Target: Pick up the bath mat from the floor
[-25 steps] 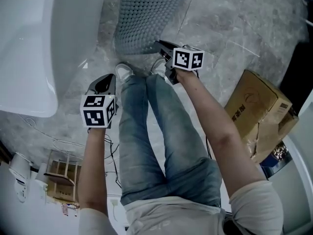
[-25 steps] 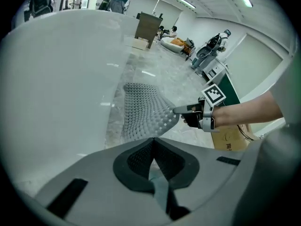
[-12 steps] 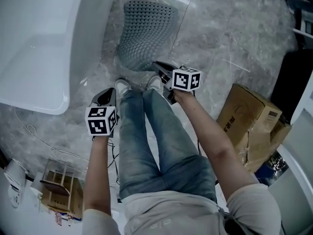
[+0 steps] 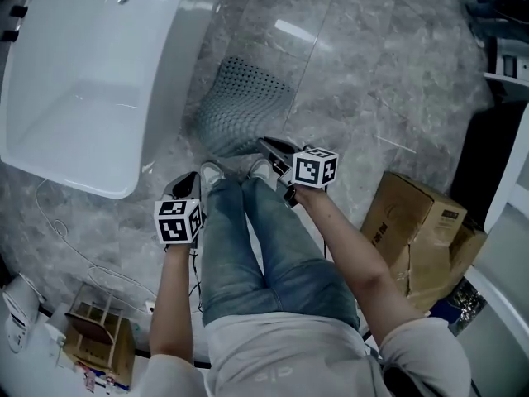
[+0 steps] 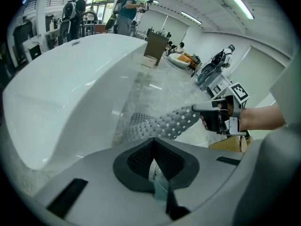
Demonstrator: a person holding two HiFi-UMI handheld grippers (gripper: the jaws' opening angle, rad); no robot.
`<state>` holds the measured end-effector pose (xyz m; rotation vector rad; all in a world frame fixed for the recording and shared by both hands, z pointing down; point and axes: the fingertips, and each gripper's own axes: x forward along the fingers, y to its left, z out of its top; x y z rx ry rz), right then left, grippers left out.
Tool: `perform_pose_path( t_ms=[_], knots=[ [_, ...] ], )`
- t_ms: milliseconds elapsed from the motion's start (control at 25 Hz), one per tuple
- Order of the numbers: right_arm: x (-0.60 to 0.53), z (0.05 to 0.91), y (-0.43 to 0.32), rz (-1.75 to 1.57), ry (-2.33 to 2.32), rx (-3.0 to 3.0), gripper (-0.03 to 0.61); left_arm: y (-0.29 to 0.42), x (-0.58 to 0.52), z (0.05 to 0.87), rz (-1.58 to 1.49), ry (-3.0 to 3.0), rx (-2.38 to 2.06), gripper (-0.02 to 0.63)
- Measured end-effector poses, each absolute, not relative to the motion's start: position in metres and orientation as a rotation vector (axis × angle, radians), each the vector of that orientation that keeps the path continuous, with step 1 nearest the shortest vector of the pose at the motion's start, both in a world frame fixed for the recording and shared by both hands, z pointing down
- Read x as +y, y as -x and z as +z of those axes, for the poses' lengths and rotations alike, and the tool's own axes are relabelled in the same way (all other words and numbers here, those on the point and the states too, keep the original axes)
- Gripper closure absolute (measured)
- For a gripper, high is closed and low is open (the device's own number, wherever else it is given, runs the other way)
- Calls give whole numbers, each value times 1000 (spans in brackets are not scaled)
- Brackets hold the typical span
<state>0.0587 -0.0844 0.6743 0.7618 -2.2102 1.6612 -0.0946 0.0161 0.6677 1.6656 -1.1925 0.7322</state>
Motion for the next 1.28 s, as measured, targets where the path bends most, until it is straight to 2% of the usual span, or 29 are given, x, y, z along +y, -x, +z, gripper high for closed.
perform_pose_path(
  t_ms=[1280],
  knots=[
    [-70, 388, -77, 1573, -845, -2432, 548, 98, -30, 406, 614, -1881, -1328, 598]
  ],
)
